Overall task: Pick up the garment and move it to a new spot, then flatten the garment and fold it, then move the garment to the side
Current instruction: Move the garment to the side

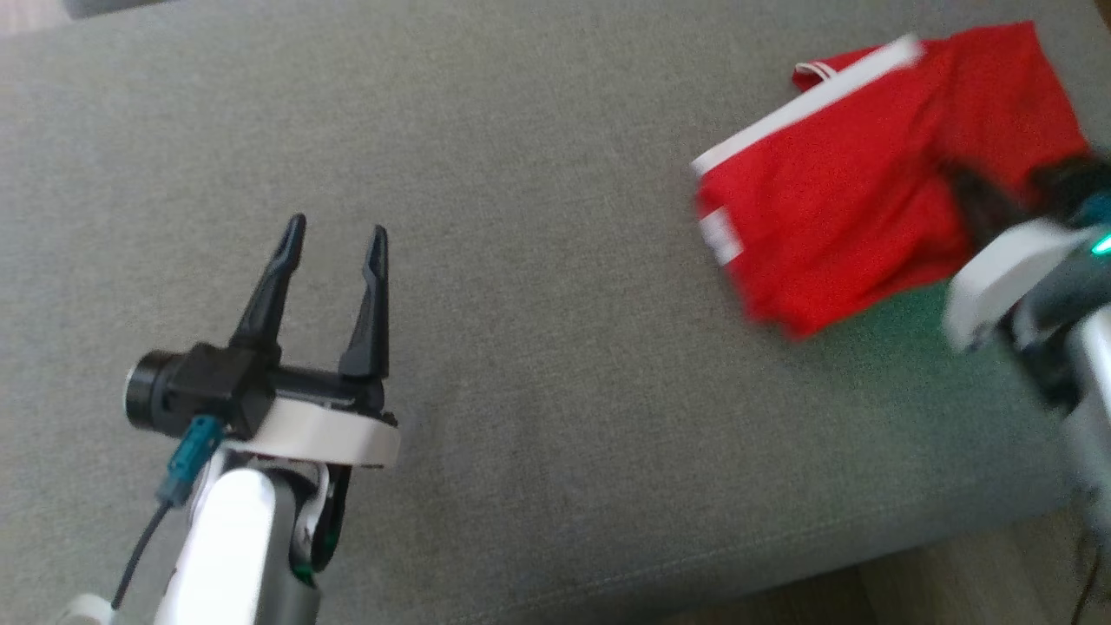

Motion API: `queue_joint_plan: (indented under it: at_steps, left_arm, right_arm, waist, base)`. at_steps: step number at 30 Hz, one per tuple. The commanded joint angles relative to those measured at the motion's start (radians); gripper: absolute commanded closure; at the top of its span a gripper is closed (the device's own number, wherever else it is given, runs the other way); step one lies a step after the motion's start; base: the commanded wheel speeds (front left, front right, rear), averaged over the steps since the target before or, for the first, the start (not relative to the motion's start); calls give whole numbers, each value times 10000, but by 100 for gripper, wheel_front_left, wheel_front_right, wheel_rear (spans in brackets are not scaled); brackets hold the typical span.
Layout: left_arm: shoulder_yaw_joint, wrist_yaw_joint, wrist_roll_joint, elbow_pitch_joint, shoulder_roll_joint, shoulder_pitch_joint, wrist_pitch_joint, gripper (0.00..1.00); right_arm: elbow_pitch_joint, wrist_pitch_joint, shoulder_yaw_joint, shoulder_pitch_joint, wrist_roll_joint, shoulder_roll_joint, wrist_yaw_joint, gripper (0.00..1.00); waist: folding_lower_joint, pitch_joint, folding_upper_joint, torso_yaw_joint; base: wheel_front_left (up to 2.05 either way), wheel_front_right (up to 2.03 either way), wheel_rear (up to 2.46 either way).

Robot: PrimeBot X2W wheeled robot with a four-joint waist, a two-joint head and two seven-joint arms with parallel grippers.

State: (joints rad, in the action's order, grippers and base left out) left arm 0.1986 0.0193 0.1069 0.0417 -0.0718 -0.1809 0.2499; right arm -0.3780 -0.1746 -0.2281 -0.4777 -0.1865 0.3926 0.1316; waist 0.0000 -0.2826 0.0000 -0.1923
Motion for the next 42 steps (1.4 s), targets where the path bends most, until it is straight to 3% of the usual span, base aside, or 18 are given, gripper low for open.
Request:
queue_joint_plan:
  at_steps: [1,7,12,19,27,28,29,30,31,32,38,42]
  left_arm:
    - [-278,53,-97,-304,-175,-491,118,0]
    - [-246,148,-132,-350,-204,-758,118,0]
    - [-240,187,-143,-365,-194,-941,118,0]
    - [-152,304,-184,-407,-174,-1340,118,0]
    - [-92,407,-216,-315,-193,-1515,118,0]
    - [-84,419,-223,-296,-206,-1505,118,0]
    - [-84,424,-229,-282,-217,-1494,118,0]
    - [-84,430,-234,-273,-229,-1484,118,0]
    - [-84,430,-234,-273,-229,-1484,118,0]
    - [-89,434,-238,-258,-245,-1469,118,0]
    - [-73,445,-236,-102,-277,-1262,118,0]
    - [-38,404,-192,-51,-234,-965,118,0]
  right_arm:
    - [146,45,196,-452,-10,421,-9,100]
    - [-643,-77,1324,-1376,202,1277,-9,100]
    - [-1326,-137,2081,-1951,409,1433,-9,100]
    - [-2725,-418,3706,-2478,1039,785,-9,100]
    - [-4184,55,5606,-2939,1496,-281,-9,100]
    - [-4310,114,5698,-2992,1469,-400,-9,64]
    - [-4392,216,5769,-3058,1393,-536,-9,55]
    - [-4462,286,5748,-3079,1431,-603,-9,12]
    - [-4462,286,5748,-3079,1431,-603,-9,12]
    - [-4532,327,5741,-3097,1400,-703,-9,0]
    - [-4252,1132,5336,-2702,1246,-1113,-9,0]
    - [-3299,1831,4921,-1900,1047,-1320,-9,0]
  waist:
    - [0,-197,0,-91]
    - [0,-624,0,5]
    - [0,-969,0,111]
    - [0,-1502,0,368]
    - [0,-1793,0,480]
    - [0,-1786,0,466]
    - [0,-1770,0,437]
    - [0,-1749,0,402]
    - [0,-1749,0,402]
    - [0,-1707,0,362]
    - [0,-1178,0,118]
    - [0,-677,0,56]
  base:
    - [0,0,0]
    - [0,0,0]
    - [0,0,0]
    - [0,0,0]
    - [0,0,0]
    - [0,0,0]
    - [0,0,0]
    - [0,0,0]
    - [0,0,0]
    - [0,0,0]
    - [0,0,0]
    - [0,0,0]
